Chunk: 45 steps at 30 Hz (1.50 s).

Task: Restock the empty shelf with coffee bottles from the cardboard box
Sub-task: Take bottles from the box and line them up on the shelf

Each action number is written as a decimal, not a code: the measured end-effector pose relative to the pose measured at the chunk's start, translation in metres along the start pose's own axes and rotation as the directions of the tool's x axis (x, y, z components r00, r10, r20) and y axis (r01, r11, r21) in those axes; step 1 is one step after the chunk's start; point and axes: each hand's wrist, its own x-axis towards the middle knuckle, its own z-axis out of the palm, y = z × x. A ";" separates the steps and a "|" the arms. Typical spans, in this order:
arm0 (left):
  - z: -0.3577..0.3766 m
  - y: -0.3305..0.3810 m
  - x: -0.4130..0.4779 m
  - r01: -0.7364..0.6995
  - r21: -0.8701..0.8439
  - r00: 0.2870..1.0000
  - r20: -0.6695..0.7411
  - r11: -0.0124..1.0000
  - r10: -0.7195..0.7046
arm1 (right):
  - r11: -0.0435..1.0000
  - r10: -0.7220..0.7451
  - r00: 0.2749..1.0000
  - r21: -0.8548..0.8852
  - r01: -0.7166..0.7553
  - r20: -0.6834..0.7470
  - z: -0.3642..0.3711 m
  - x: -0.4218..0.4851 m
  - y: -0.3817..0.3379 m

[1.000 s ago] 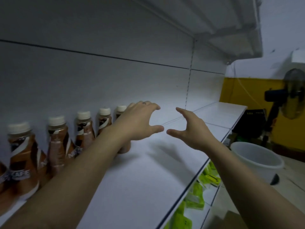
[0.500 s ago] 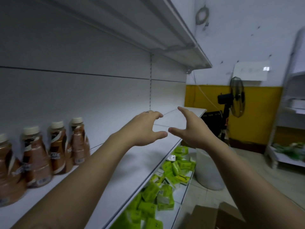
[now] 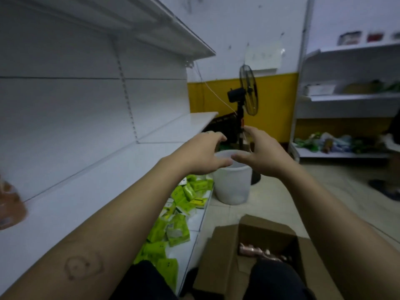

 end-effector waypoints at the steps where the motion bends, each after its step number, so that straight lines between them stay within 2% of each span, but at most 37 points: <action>1: 0.011 0.003 0.008 -0.017 -0.002 1.000 0.019 1.000 0.017 | 0.999 0.036 0.999 -0.011 -0.036 0.007 0.002 -0.003 0.013; 8: 0.090 0.023 0.058 -0.075 -0.070 0.982 0.168 0.995 0.085 | 0.958 0.263 0.960 -0.144 -0.248 0.097 0.017 -0.037 0.086; 15: 0.141 0.046 0.070 -0.132 -0.236 0.972 0.158 0.963 0.172 | 0.837 0.486 0.867 -0.344 -0.426 0.111 0.006 -0.065 0.106; 23: 0.130 0.051 0.059 -0.243 -0.330 0.943 0.140 0.912 0.302 | 0.754 0.546 0.838 -0.454 -0.475 0.029 -0.006 -0.078 0.072; 29: 0.125 0.044 0.048 -0.248 -0.350 0.942 0.129 0.903 0.309 | 0.743 0.532 0.846 -0.488 -0.458 0.017 -0.004 -0.082 0.054; 33: 0.126 0.041 0.040 -0.218 -0.325 0.939 0.188 0.920 0.289 | 0.746 0.537 0.843 -0.484 -0.458 0.031 0.001 -0.084 0.056; 37: 0.140 0.035 0.042 -0.169 -0.272 0.937 0.253 0.947 0.240 | 0.766 0.564 0.824 -0.410 -0.495 0.059 0.013 -0.081 0.070; 45: 0.207 0.016 0.066 -0.055 -0.211 0.933 0.337 0.976 0.125 | 0.780 0.617 0.761 -0.281 -0.559 0.199 0.066 -0.072 0.145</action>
